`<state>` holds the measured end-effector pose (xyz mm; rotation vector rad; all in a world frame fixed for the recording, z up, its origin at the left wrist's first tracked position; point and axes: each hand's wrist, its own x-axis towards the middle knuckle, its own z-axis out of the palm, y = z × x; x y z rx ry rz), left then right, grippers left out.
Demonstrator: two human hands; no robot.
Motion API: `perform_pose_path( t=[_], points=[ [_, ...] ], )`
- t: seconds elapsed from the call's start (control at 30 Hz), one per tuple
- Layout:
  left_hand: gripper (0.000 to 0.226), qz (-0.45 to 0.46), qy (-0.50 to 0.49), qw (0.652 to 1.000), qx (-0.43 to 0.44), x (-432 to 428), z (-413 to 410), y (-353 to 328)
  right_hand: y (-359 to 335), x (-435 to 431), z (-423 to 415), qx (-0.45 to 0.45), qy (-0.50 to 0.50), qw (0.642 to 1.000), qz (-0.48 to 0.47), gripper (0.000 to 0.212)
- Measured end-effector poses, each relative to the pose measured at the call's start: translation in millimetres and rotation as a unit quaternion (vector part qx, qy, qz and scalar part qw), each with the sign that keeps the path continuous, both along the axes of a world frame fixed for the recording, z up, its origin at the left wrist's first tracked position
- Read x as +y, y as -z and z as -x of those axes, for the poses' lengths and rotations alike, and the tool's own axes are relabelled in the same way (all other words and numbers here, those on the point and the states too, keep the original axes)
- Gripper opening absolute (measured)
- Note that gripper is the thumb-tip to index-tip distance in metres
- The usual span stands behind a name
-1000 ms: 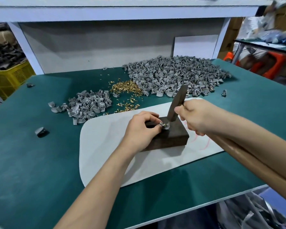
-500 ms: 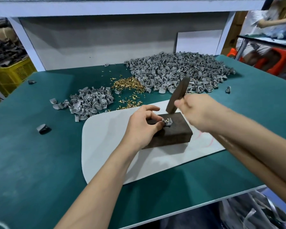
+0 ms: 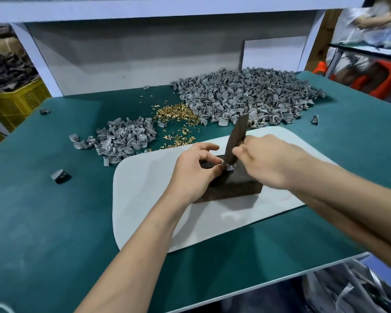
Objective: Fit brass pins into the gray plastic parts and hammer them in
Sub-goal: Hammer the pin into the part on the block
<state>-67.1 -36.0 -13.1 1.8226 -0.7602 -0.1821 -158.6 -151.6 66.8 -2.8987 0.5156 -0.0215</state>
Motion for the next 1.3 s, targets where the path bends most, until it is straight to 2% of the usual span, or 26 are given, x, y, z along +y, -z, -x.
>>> perform_pose_path(
  t=[0.07, 0.13, 0.23, 0.27, 0.33, 0.4, 0.5, 0.6, 0.67, 0.8, 0.93, 1.0, 1.1, 1.2, 1.23, 1.3],
  points=[
    [0.020, -0.001, 0.005, 1.000, -0.004, 0, 0, 0, -7, -7, -4, -0.002, 0.009, 0.999, -0.040, 0.043],
    [0.018, -0.004, 0.007, 1.000, 0.001, -1, -1, 0, -12, -23, -9, -0.073, 0.026, 0.991, -0.105, 0.043],
    [0.007, 0.000, 0.011, 1.000, 0.022, -3, -1, 2, -6, -44, -16, -0.163, 0.062, 0.945, -0.277, 0.040],
    [0.006, 0.002, 0.013, 0.999, 0.029, -3, 0, 2, 0, -51, -19, -0.172, 0.077, 0.910, -0.369, 0.040],
    [0.006, -0.001, 0.020, 0.999, 0.038, -2, 1, 2, 12, -66, -24, -0.148, 0.102, 0.810, -0.558, 0.040],
    [0.006, -0.006, 0.016, 0.999, 0.043, -2, 1, 0, 27, -82, -27, -0.113, 0.100, 0.720, -0.677, 0.039],
    [0.007, -0.009, 0.013, 0.999, 0.051, -1, 2, -3, 52, -96, -28, -0.124, 0.096, 0.617, -0.771, 0.037],
    [0.007, -0.009, 0.013, 0.998, 0.055, -1, 4, -2, 65, -104, -31, -0.151, 0.106, 0.559, -0.809, 0.036],
    [0.008, -0.002, 0.011, 0.998, 0.057, -1, 4, -3, 68, -109, -37, -0.151, 0.108, 0.541, -0.820, 0.036],
    [0.013, -0.001, 0.006, 0.999, 0.046, -1, 4, -1, 75, -119, -46, -0.114, 0.086, 0.533, -0.834, 0.036],
    [0.015, -0.010, 0.000, 0.999, 0.041, 4, 5, -2, 88, -127, -48, -0.106, 0.069, 0.446, -0.886, 0.034],
    [0.015, -0.015, -0.040, 0.999, -0.017, 6, 8, -5, 94, -131, -49, -0.109, 0.058, 0.421, -0.898, 0.030],
    [0.011, -0.023, -0.065, 0.993, -0.092, -16, 3, -29, 98, -133, -52, -0.096, 0.037, 0.413, -0.905, 0.025],
    [0.008, 0.000, -0.058, 0.997, -0.042, -72, -30, -69, 99, -134, -56, -0.081, 0.023, 0.409, -0.909, 0.026],
    [0.010, -0.016, -0.063, 0.996, -0.054, -94, -47, -80, 97, -135, -57, -0.077, 0.022, 0.404, -0.911, 0.027],
    [0.020, -0.141, -0.057, 0.982, -0.110, -125, -85, -88, 96, -136, -57, -0.073, 0.027, 0.405, -0.911, 0.030]
  ],
)
